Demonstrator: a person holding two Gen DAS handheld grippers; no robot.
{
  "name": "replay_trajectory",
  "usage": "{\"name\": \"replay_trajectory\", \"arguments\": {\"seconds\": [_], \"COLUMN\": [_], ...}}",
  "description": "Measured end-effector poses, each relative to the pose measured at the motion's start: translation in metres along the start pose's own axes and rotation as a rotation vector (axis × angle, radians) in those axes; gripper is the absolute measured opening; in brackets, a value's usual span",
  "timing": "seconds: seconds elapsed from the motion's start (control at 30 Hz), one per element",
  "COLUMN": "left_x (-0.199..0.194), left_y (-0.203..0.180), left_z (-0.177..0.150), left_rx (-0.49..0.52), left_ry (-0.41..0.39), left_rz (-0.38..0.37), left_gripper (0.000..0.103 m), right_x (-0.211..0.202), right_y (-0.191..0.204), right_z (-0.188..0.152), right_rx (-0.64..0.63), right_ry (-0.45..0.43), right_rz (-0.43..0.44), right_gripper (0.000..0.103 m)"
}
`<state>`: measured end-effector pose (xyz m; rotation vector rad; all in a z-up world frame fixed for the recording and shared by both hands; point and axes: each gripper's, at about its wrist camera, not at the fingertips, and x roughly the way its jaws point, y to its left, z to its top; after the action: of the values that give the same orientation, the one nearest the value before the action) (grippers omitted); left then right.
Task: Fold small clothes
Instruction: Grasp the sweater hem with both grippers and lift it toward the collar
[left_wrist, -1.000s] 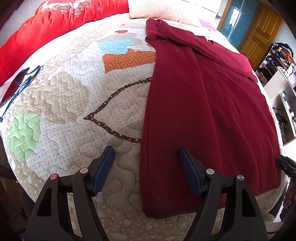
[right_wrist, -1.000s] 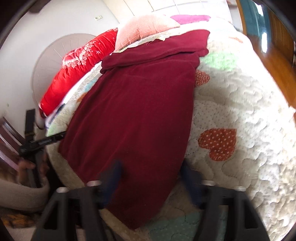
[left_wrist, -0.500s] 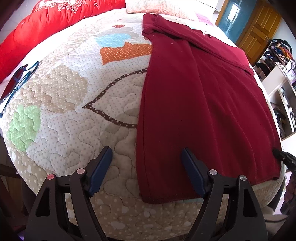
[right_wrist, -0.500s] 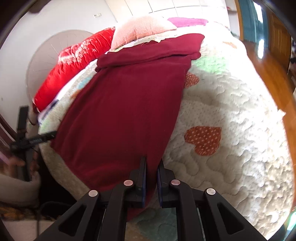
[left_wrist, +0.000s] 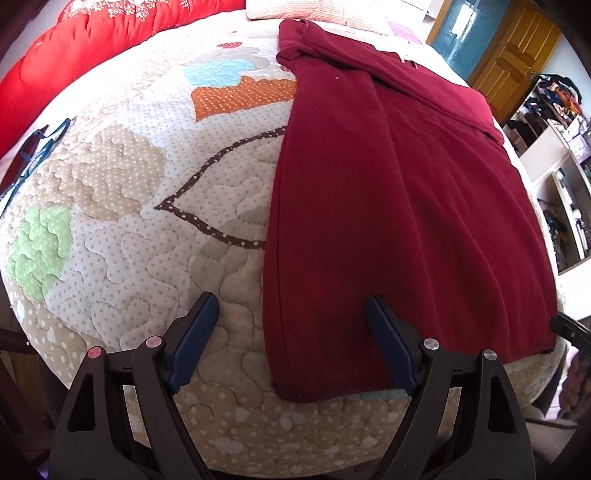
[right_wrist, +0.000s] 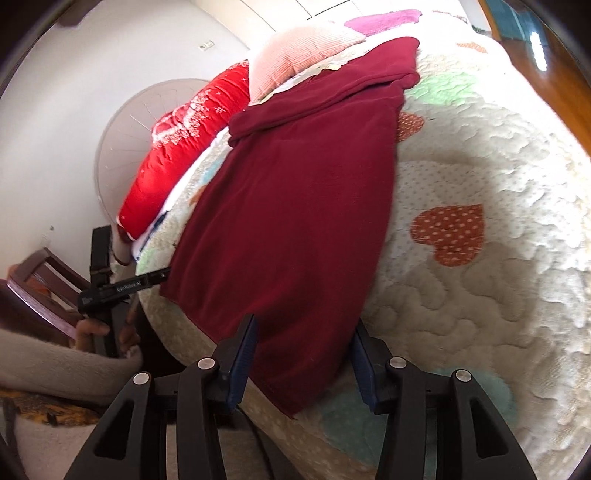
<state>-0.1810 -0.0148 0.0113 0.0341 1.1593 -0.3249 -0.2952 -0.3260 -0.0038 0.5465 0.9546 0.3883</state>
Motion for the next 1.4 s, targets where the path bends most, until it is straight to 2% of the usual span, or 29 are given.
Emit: {"name": "replay_trajectory", "arguments": {"seconds": [0.07,0.13,0.17,0.2,0.3,0.33,0.43,0.53,0.6,0.67,0.8,0.9,0.97,1.0,1.07,1.13,1.23,1.3,1.4], "left_x": [-0.001,-0.002,-0.003,-0.004,-0.009,-0.011,-0.017,-0.029,-0.036,-0.041,-0.047,-0.036,-0.032,-0.031,-0.026,-0.019,-0.014,-0.013,-0.013], "left_y": [-0.002,-0.005,-0.007,-0.008,-0.01,-0.009,-0.003,0.0,-0.001,-0.002,0.0,-0.003,0.0,0.004,0.014,0.02,0.027,0.027,0.027], "left_z": [-0.003,-0.006,-0.006,-0.006,-0.003,0.0,0.015,0.038,0.055,0.078,0.139,0.187,0.201,0.203,0.2,0.19,0.158,0.13,0.092], "left_rx": [0.014,0.035,0.039,0.039,0.042,0.048,0.011,-0.013,-0.015,-0.008,-0.013,-0.017,-0.046,-0.08,-0.134,-0.165,-0.19,-0.226,-0.291], "left_ry": [0.007,0.002,-0.002,-0.008,0.0,0.005,0.003,-0.049,-0.094,-0.142,-0.243,-0.261,-0.235,-0.218,-0.174,-0.114,-0.048,-0.01,0.039], "left_rz": [-0.01,-0.005,-0.004,-0.004,-0.055,-0.071,-0.145,-0.192,-0.197,-0.19,-0.188,-0.195,-0.275,-0.33,-0.382,-0.368,-0.338,-0.349,-0.396], "left_gripper": [0.082,0.077,0.069,0.051,0.013,0.008,0.008,0.008,0.007,0.003,0.003,0.003,0.003,0.003,0.007,0.015,0.031,0.05,0.053], "right_x": [0.004,0.008,0.01,0.013,0.015,0.015,0.008,-0.002,-0.005,-0.007,-0.007,-0.002,0.007,0.012,0.021,0.028,0.033,0.035,0.034], "right_y": [0.0,0.001,0.002,0.003,0.001,0.001,0.009,0.019,0.023,0.026,0.025,0.024,0.023,0.02,0.021,0.021,0.014,0.01,0.008], "right_z": [0.001,0.002,0.003,0.005,0.013,0.017,0.032,0.055,0.073,0.094,0.146,0.191,0.215,0.225,0.232,0.232,0.23,0.229,0.228], "right_rx": [-0.002,-0.01,-0.025,-0.036,-0.021,-0.012,-0.025,-0.057,-0.074,-0.096,-0.103,-0.114,-0.116,-0.106,-0.122,-0.149,-0.14,-0.117,-0.097], "right_ry": [0.003,0.001,0.005,0.006,-0.005,-0.015,-0.069,-0.142,-0.184,-0.224,-0.302,-0.343,-0.342,-0.337,-0.322,-0.3,-0.29,-0.295,-0.298], "right_rz": [0.017,0.032,0.034,0.032,0.078,0.109,0.176,0.217,0.227,0.216,0.192,0.164,0.112,0.117,0.127,0.108,0.11,0.121,0.133], "right_gripper": [0.047,0.042,0.033,0.022,0.01,0.01,0.009,0.009,0.009,0.009,0.009,0.008,0.008,0.008,0.008,0.008,0.008,0.008,0.008]}}
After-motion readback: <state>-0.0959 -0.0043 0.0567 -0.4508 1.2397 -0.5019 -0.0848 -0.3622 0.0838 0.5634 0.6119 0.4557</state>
